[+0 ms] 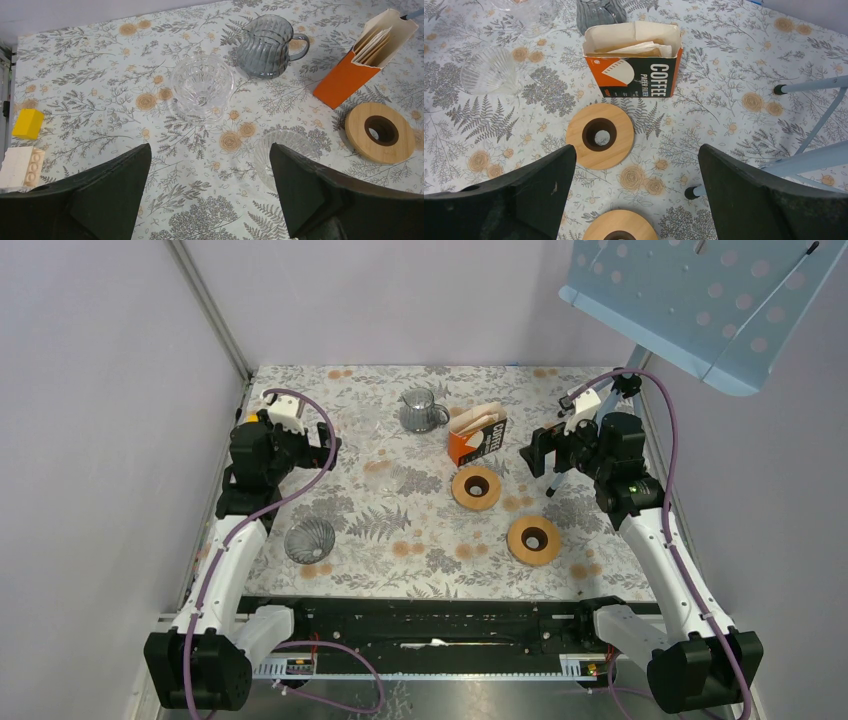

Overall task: Place the coffee filter in the dripper
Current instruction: Pick up the coffee server from the center of the board.

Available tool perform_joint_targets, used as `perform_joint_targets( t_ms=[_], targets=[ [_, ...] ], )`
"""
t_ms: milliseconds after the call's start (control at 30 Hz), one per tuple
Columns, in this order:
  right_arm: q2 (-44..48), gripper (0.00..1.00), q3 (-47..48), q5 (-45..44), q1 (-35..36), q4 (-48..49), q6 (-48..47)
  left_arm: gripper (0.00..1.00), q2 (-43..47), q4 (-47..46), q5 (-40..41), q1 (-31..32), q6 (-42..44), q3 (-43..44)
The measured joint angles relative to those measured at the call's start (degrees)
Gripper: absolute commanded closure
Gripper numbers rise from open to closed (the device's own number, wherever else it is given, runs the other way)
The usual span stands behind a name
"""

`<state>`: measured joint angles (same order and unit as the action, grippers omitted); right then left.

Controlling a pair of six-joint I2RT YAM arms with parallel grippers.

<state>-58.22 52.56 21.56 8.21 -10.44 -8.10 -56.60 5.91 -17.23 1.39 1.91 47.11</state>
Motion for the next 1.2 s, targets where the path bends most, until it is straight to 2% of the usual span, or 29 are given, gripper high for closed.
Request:
perform_joint_targets(
  t_ms=[367, 667, 800, 967, 1100, 1200],
  targets=[
    [0.5, 0.02, -1.3, 0.2, 0.0, 0.4, -0.3, 0.01, 0.7, 2.9, 1.2, 0.0, 1.8, 0.1],
    [0.5, 0.02, -3.1, 2.4, 0.0, 0.3, -3.8, 0.01, 0.0, 13.7, -5.6, 1.2, 12.3, 3.8],
    [0.5, 0.02, -3.2, 4.0, 0.0, 0.0, -5.3, 0.02, -3.9, 18.2, -6.1, 4.6, 16.5, 6.5],
    [0.4, 0.02, -3.4, 5.0, 0.0, -0.6, -7.0, 0.08, -11.7, 20.1, -3.0, 10.1, 16.6, 9.6],
    [0.4, 0.02, -3.9, 5.6, 0.0, -0.8, -8.0, 0.17, -18.4, 20.8, -2.3, 11.8, 15.3, 14.6],
    [0.4, 0.02, -4.4, 5.7, 0.0, -1.0, -8.5, 0.19, -22.1, 22.3, -2.0, 11.9, 14.8, 19.3]
  ],
)
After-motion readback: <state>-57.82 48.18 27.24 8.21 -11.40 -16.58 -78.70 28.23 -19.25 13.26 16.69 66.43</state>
